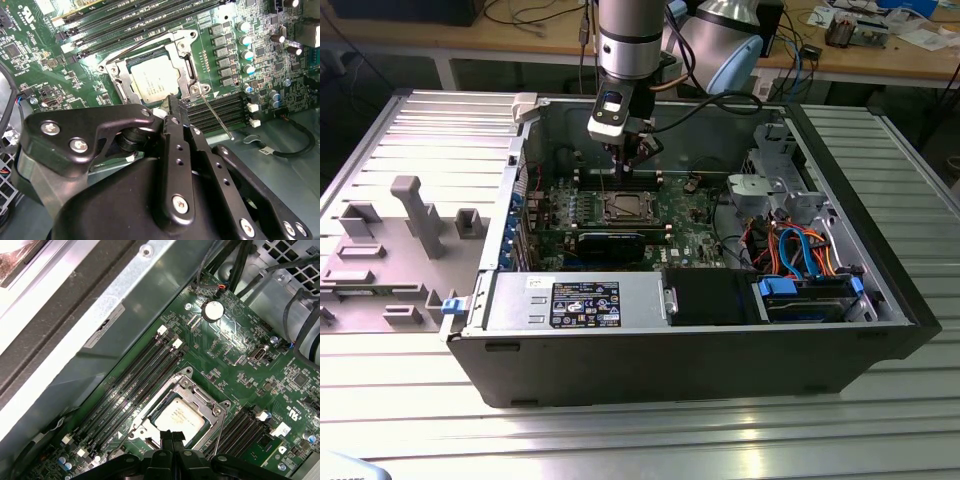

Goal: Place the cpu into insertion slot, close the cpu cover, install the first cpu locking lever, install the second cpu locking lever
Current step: 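Install the first cpu locking lever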

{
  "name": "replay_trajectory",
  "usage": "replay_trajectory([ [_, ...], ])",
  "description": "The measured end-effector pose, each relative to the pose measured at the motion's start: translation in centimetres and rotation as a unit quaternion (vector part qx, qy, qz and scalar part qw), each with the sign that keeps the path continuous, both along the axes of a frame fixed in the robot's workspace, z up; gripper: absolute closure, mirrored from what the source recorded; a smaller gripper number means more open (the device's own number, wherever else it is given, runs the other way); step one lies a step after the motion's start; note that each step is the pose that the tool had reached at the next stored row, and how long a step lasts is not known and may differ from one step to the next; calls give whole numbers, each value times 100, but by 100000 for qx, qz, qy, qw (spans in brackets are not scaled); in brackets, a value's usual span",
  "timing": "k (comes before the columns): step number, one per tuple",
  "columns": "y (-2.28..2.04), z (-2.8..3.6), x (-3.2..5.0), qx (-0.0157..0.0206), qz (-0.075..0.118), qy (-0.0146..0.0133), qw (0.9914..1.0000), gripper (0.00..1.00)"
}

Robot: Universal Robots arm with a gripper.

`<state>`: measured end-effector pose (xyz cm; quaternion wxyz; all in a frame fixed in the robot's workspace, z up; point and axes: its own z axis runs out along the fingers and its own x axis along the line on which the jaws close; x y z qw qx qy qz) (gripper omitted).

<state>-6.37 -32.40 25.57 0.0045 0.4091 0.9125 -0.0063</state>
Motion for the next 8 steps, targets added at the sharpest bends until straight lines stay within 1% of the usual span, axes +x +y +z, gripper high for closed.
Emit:
replay_trajectory([
  [8,0,0,0,-1,171,2,100000,89],
])
